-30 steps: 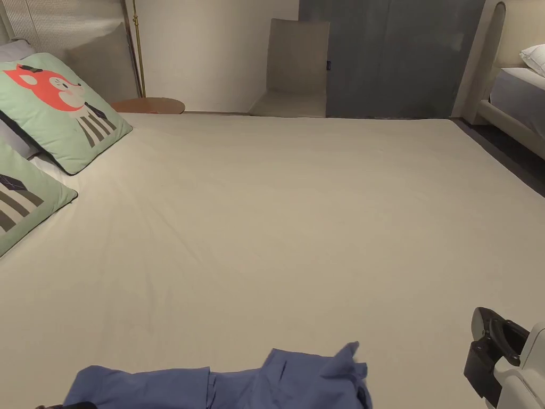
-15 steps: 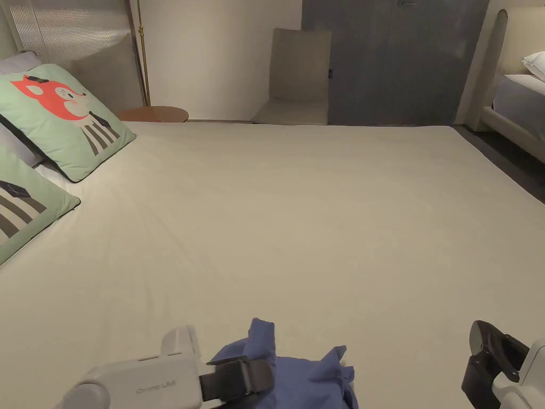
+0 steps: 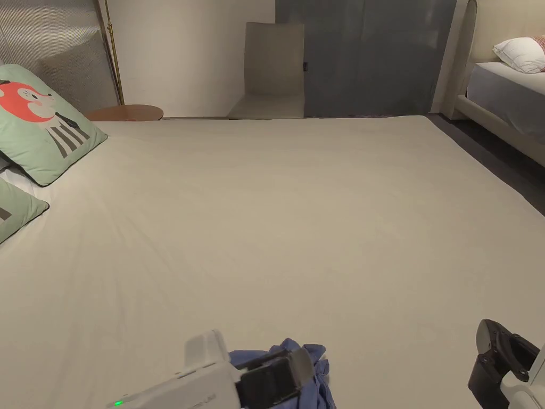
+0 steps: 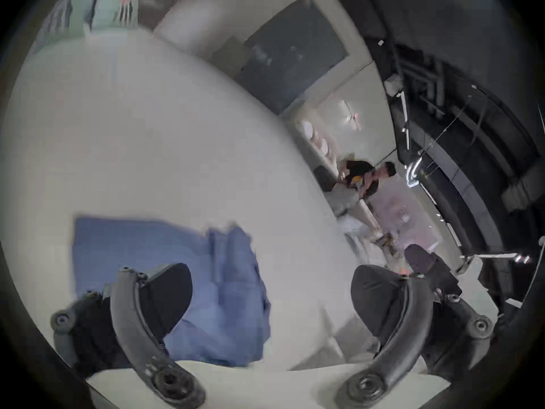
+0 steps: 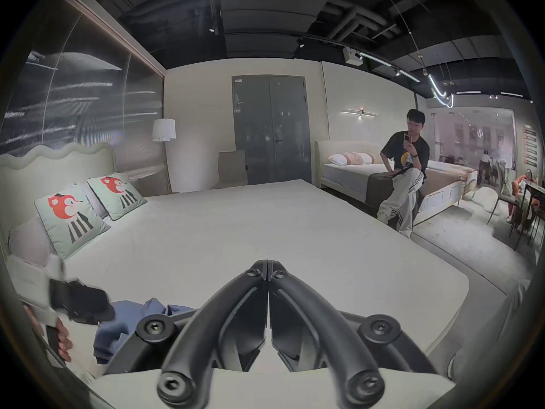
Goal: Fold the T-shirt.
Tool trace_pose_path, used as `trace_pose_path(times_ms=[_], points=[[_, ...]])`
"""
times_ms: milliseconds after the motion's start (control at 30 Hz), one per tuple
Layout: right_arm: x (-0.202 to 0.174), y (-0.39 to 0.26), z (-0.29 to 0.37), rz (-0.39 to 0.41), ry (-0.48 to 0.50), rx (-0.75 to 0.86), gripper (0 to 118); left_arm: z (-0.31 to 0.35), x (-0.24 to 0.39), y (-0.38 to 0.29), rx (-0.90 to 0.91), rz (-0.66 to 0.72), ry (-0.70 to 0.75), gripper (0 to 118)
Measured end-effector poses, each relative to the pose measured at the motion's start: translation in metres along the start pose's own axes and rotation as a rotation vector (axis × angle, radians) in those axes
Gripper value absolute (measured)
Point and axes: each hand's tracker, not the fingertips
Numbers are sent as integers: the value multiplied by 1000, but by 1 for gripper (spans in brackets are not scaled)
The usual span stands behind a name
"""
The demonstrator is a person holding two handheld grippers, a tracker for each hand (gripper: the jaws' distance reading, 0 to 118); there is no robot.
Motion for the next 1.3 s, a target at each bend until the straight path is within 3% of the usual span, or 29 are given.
trace_pose_path(times_ms=[33, 67, 100, 133, 167, 200, 333, 700, 1067, 1300], points=[[0, -1, -1, -3, 2, -3, 0, 10, 0, 1, 46, -39, 48, 93], [-1, -2, -1, -6, 7, -9, 0, 19, 1, 1, 104, -90, 129, 69], [-2, -3, -3, -6, 10, -12, 0, 24, -1, -2, 162, -141, 192, 16], [-4, -5, -4, -3, 12, -16, 0, 26, -3, -5, 200, -207, 268, 3], [-5, -5, -5, -3, 17, -20, 0, 22, -5, -9, 206, -261, 353, 0], [-7, -6, -5, -4, 22, -23, 0, 15, -6, -16, 184, -292, 441, 0], [-10, -6, -3, -5, 36, -22, 0, -8, -9, -42, 96, -391, 501, 0], [0, -2, 1, -5, 10, -11, 0, -78, 36, -124, -18, -652, 425, 0], [4, -1, 2, -11, -5, -9, 0, -101, 64, -134, -16, -674, 372, 0], [4, 2, 5, -5, -4, -1, 0, -103, 83, -136, -60, -642, 222, 0]])
